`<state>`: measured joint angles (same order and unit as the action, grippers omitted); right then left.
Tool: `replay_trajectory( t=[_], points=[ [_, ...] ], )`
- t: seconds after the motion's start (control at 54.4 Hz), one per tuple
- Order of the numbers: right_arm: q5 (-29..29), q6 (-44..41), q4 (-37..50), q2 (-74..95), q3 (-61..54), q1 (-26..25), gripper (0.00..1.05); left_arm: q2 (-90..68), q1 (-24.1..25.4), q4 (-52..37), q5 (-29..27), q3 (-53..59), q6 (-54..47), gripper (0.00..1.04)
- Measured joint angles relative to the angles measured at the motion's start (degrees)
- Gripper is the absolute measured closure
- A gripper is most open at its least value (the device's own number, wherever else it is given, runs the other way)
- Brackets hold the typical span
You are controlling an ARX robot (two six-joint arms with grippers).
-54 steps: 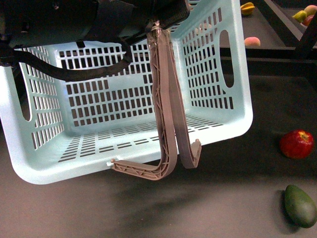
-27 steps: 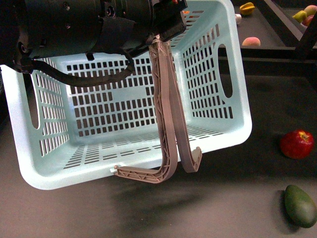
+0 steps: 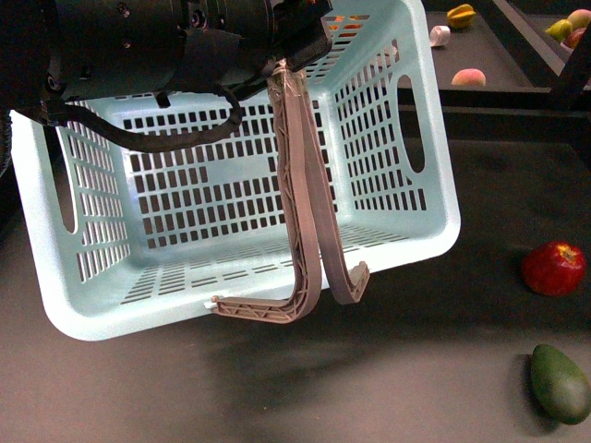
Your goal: Pick mango with right arm and hold basket with left
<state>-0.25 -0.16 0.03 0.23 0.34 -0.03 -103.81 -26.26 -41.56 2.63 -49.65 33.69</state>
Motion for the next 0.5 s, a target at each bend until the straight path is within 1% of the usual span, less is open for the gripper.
replay_trajectory(
  t=[0.496],
  points=[
    [0.00,0.00,0.00,0.00,0.00,0.00,0.08,0.00,0.00,-0.04,-0.02,-0.09,-0.07,0.99]
  ],
)
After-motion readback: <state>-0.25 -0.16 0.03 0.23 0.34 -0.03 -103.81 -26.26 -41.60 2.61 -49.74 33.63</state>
